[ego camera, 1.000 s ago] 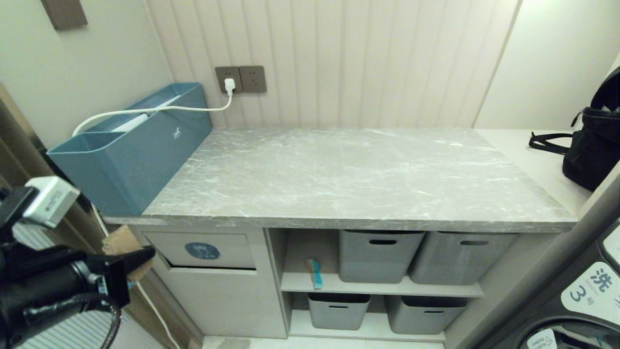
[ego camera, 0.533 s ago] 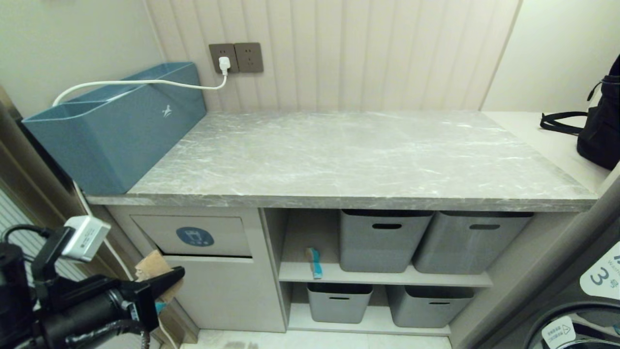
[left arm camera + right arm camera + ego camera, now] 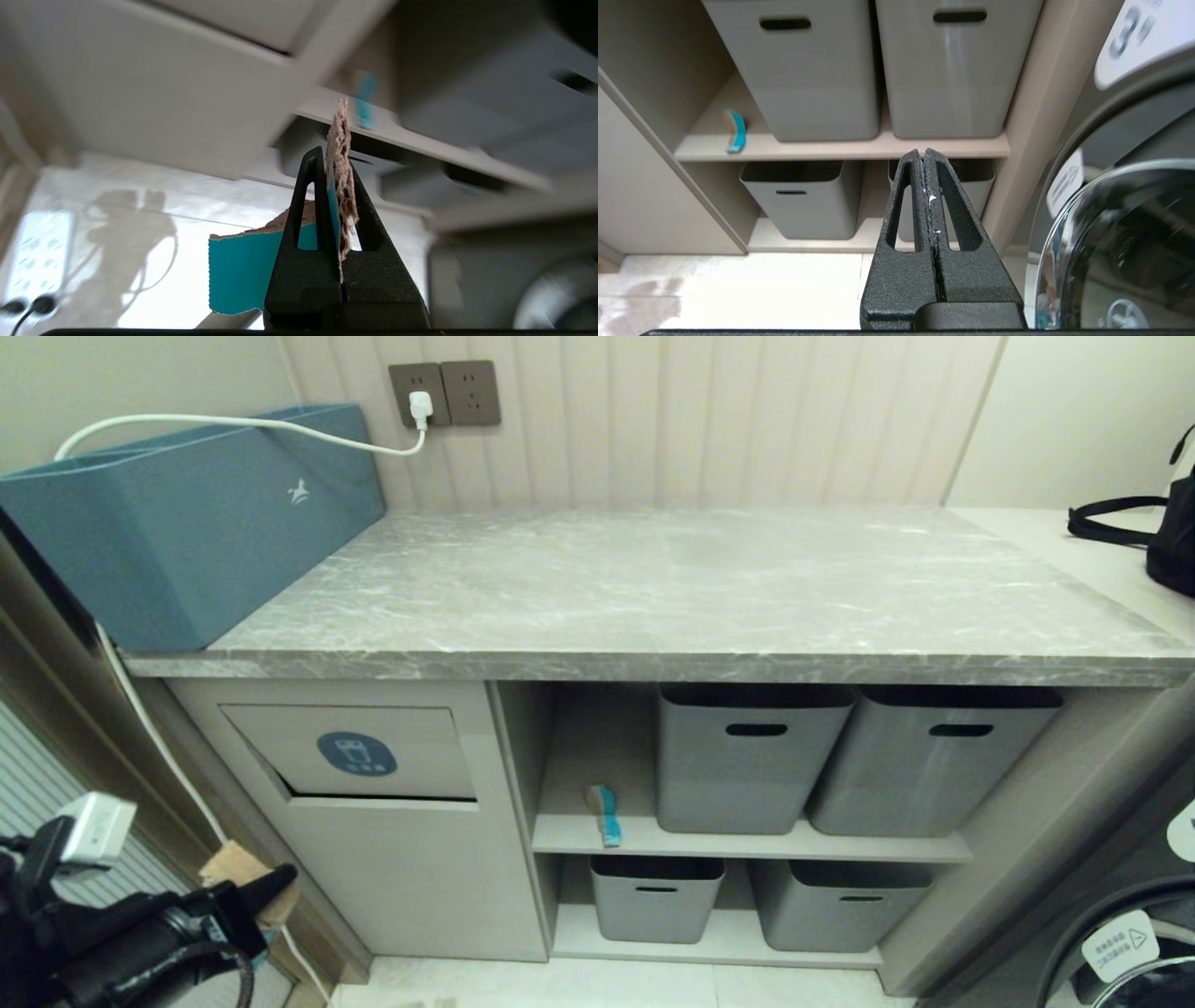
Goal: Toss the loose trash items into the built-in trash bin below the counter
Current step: Put the garbage in the trash can
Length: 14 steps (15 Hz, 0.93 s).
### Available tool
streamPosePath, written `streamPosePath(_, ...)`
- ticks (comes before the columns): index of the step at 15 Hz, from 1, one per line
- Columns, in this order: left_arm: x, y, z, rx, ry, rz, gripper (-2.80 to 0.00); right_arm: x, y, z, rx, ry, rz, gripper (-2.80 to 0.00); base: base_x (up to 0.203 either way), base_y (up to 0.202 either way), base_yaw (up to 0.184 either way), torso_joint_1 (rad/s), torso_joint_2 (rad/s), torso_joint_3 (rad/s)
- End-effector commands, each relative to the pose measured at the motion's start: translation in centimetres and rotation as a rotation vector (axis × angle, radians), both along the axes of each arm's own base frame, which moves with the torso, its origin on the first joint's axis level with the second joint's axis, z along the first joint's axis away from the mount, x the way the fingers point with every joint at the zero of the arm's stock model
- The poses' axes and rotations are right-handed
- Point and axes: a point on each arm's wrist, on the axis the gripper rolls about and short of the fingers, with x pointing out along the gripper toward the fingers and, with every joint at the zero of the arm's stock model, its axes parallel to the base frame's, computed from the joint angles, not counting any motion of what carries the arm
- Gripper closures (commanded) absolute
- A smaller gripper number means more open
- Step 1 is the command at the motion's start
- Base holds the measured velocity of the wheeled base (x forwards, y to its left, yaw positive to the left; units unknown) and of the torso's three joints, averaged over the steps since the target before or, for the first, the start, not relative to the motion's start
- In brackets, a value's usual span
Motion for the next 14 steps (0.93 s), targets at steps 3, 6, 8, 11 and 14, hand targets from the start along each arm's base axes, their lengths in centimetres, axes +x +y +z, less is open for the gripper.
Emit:
streamPosePath(3, 0.9, 2.2, -0.3, -0.002, 0.023, 0.150, 0.00, 0.0, 0.0, 0.0, 0.001, 0.000, 0.000, 0.00, 0.000, 0.000, 0.000, -0.199, 0.48, 0.286)
streamPosePath(6, 1.1, 2.5, -0.5, 0.002, 0.036, 0.152, 0.00, 0.0, 0.0, 0.0, 0.003, 0.000, 0.000, 0.00, 0.000, 0.000, 0.000, -0.180, 0.47, 0.293)
streamPosePath(8, 1.4, 2.4, -0.7, -0.002, 0.050, 0.107, 0.00, 0.0, 0.0, 0.0, 0.005, 0.001, 0.000, 0.00, 0.000, 0.000, 0.000, -0.162, 0.47, 0.301)
streamPosePath(11, 1.7, 2.3, -1.0, 0.023, 0.062, 0.041, 0.00, 0.0, 0.0, 0.0, 0.007, 0.001, 0.000, 0.00, 0.000, 0.000, 0.000, -0.146, 0.46, 0.308)
streamPosePath(14, 1.9, 2.3, -1.3, 0.053, 0.075, 0.028, 0.00, 0.0, 0.0, 0.0, 0.008, 0.001, -0.002, 0.00, 0.000, 0.000, 0.000, -0.105, 0.39, 0.287)
